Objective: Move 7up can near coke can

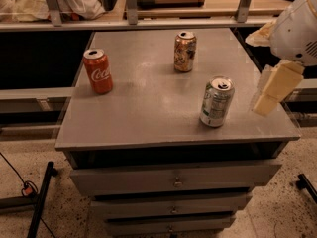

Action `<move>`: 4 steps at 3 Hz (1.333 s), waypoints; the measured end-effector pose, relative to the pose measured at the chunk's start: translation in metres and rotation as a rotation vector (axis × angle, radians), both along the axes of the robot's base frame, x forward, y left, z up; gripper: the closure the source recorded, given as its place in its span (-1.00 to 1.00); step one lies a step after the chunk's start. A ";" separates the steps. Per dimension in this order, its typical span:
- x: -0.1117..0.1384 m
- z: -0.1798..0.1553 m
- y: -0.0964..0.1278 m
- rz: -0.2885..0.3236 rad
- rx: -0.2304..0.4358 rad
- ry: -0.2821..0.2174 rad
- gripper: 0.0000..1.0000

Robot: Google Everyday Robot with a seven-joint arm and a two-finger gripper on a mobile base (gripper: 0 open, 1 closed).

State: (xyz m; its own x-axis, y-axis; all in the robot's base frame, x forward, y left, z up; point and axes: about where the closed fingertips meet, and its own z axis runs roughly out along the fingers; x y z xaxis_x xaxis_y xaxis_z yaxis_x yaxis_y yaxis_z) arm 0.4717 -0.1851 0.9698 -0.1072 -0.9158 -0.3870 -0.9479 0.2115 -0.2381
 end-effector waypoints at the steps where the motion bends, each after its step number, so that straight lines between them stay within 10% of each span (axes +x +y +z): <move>1: 0.023 -0.027 0.008 0.012 0.088 0.049 -1.00; 2: 0.037 -0.053 0.017 0.022 0.164 0.107 -1.00; 4: 0.044 -0.079 0.035 0.058 0.238 0.174 -0.21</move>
Offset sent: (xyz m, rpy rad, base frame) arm 0.0537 0.0243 -0.0818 0.2521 0.1792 0.0302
